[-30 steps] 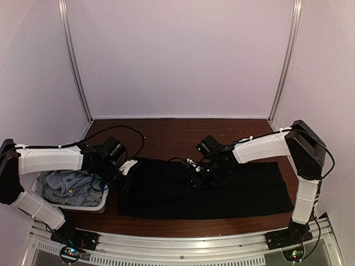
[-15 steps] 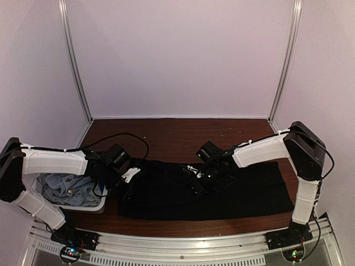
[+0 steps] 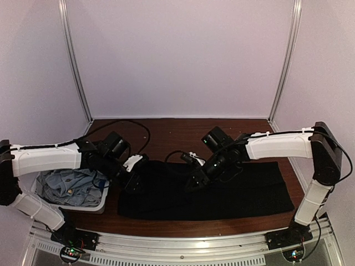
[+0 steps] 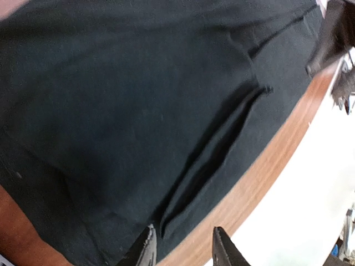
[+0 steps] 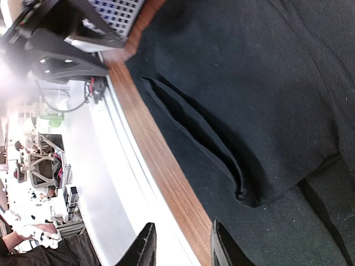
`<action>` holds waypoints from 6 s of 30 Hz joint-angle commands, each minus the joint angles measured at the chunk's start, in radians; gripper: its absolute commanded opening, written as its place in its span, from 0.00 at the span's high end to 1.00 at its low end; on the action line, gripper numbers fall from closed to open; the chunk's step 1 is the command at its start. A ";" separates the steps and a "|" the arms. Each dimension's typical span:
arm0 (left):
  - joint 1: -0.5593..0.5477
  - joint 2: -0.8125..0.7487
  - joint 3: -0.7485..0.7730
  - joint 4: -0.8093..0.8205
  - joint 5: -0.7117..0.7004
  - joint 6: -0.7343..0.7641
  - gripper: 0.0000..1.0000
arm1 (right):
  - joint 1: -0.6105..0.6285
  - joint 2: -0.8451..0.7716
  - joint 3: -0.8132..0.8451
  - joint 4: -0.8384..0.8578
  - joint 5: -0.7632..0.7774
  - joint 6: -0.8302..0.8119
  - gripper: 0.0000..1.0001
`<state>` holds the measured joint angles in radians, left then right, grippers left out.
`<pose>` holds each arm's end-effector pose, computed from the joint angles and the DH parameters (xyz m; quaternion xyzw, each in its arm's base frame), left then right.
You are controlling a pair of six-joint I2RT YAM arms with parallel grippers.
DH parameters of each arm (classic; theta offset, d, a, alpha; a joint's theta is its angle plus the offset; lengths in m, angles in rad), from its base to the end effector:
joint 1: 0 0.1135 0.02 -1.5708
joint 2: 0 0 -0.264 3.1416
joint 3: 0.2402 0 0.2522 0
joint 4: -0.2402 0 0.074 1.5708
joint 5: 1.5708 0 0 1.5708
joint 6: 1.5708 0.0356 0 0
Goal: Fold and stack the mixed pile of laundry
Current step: Adjust the rectangle-folded T-shirt at the center of the board, then rotate the rectangle-folded T-shirt at the center of the board, then pick up the rectangle-folded T-shirt from the center of the board.
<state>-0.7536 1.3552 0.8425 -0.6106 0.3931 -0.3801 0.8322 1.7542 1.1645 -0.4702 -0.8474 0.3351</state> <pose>0.1749 -0.1828 0.2072 0.2201 0.9316 -0.2775 0.0813 0.2178 0.2788 0.2016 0.3177 -0.8293 -0.4589 0.0270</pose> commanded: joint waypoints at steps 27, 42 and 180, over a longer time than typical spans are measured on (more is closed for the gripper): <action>-0.389 0.322 0.260 -0.075 -0.264 0.171 0.72 | -0.514 -0.281 -0.216 -0.040 0.054 0.065 0.63; -0.169 0.341 0.310 -0.059 -0.378 -0.117 0.67 | -0.529 -0.103 -0.120 -0.214 0.280 -0.070 0.63; -0.221 -0.182 -0.068 -0.123 -0.191 -0.393 0.64 | 0.189 -0.364 -0.526 0.195 0.250 0.755 0.45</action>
<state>-0.8761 1.2095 0.8242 -0.7605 0.2352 -0.6167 0.9924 1.4101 0.6746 -0.3283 -0.6109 1.0405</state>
